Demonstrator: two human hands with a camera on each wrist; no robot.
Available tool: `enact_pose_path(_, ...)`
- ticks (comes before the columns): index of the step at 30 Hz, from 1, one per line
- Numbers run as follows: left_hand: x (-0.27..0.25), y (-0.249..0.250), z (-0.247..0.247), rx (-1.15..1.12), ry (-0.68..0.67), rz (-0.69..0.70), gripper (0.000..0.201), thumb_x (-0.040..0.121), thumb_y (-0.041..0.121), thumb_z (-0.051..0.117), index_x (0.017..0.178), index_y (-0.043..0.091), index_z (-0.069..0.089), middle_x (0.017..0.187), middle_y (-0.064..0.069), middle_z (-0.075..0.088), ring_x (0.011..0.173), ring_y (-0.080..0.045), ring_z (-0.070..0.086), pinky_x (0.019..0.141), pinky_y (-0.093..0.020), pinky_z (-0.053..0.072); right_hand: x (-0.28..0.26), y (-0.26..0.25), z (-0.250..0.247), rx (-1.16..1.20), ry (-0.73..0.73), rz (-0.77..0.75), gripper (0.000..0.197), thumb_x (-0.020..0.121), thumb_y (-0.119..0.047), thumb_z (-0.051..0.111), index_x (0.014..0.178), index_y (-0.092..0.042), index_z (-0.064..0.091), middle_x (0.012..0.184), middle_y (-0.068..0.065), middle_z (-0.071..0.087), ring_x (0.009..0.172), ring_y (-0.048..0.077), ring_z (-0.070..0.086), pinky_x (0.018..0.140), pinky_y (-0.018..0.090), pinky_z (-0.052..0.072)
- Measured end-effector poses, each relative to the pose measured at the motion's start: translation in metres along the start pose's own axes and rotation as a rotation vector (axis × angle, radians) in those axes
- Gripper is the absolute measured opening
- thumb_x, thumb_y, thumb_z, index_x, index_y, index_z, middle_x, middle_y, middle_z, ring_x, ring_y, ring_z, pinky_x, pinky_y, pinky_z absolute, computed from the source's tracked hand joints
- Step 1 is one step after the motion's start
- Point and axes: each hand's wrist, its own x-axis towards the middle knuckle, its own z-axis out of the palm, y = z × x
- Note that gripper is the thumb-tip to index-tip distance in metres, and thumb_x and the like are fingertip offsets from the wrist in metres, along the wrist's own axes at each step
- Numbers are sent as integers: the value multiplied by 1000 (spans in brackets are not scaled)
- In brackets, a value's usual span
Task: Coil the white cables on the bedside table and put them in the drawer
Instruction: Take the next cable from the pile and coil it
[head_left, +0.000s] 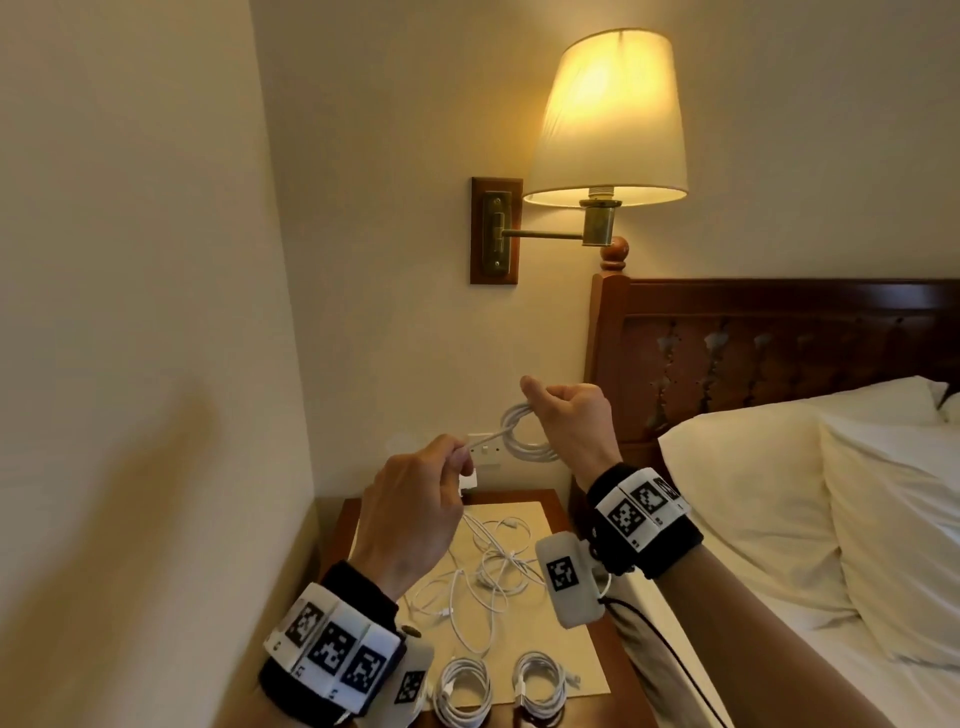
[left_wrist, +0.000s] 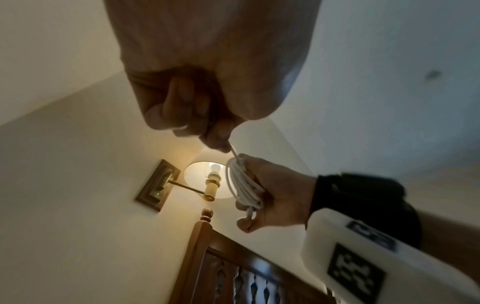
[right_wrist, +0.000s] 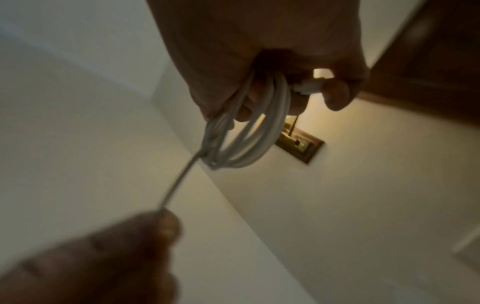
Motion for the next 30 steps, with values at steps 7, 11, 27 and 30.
enact_pose_path(7, 5, -32, 26, -340, -23, -105, 19, 97, 21, 55, 97, 24, 74, 90, 5, 62, 80, -8, 57, 71, -18, 44, -20, -9, 10, 335, -261, 257, 48, 100, -54, 36, 71, -19, 53, 58, -8, 45, 57, 10, 38, 60, 28, 31)
enact_pose_path(11, 11, -20, 27, -843, 141, -333, 12, 90, 5, 64, 94, 9, 74, 71, -9, 72, 62, -20, 68, 63, -28, 58, -28, -11, 13, 558, -346, 379, 45, 102, -51, 34, 73, -21, 53, 58, -9, 46, 64, 12, 40, 71, 35, 31)
enact_pose_path(27, 19, 3, 31, -1496, -169, -718, 28, 95, 19, 47, 104, 8, 71, 109, -12, 71, 112, -25, 59, 106, -50, 38, -39, -12, 17, 627, -288, 455, 37, 98, -45, 50, 80, -15, 59, 70, 3, 57, 65, 18, 54, 56, 32, 41)
enact_pose_path(30, 17, 10, 21, -1530, -267, -679, 46, 98, 43, 40, 110, 9, 69, 92, -6, 72, 97, -22, 62, 93, -42, 43, -38, -9, 23, 554, -275, 420, 40, 97, -47, 51, 91, -11, 67, 83, 8, 57, 73, 24, 55, 52, 28, 43)
